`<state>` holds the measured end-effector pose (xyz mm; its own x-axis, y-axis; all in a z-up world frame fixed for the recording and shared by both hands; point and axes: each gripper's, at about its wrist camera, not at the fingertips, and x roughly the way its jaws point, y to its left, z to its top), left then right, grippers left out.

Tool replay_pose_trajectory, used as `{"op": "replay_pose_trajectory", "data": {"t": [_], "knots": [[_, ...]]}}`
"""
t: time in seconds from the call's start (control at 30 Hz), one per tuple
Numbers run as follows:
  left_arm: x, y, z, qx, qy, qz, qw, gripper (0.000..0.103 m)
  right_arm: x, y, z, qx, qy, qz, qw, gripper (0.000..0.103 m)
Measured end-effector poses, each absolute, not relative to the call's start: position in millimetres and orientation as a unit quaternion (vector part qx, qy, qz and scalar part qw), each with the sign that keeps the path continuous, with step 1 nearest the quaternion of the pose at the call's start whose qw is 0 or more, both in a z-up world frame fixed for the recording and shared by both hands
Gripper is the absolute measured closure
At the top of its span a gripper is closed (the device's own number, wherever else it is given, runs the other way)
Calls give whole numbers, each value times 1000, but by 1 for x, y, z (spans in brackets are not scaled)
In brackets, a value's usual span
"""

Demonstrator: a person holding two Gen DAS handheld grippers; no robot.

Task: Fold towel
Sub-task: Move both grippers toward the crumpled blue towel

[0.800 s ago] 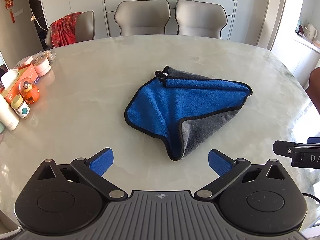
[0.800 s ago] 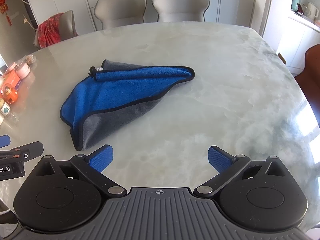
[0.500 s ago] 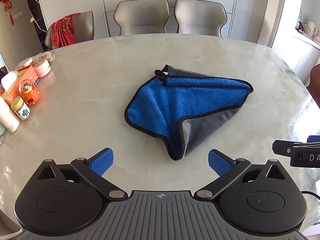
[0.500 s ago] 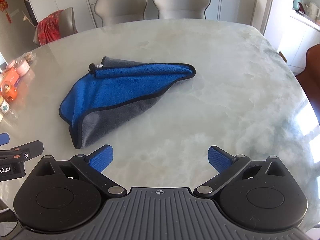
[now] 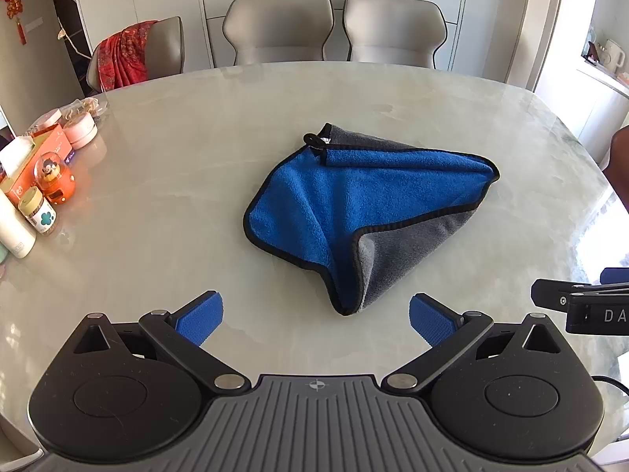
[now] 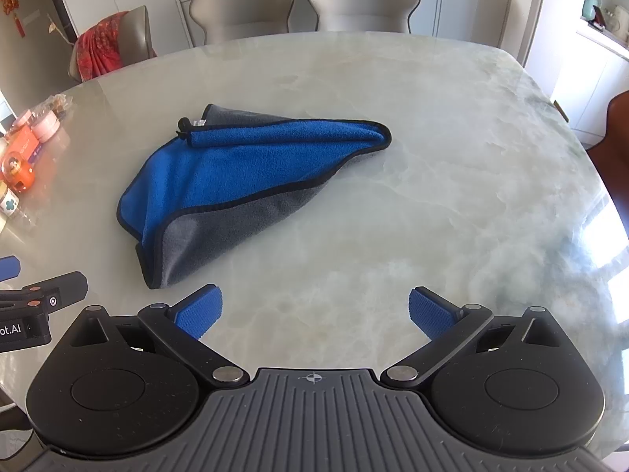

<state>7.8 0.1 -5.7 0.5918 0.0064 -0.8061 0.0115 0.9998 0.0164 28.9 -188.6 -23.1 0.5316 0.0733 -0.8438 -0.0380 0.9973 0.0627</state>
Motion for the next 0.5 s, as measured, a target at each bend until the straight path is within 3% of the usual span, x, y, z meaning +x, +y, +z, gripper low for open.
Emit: {"op": "replay_pose_trajectory", "data": {"t": [0.5], "knots": [[19, 1, -13, 13, 463, -11, 886, 0, 37, -179, -29, -10, 486, 63, 872, 1]]}}
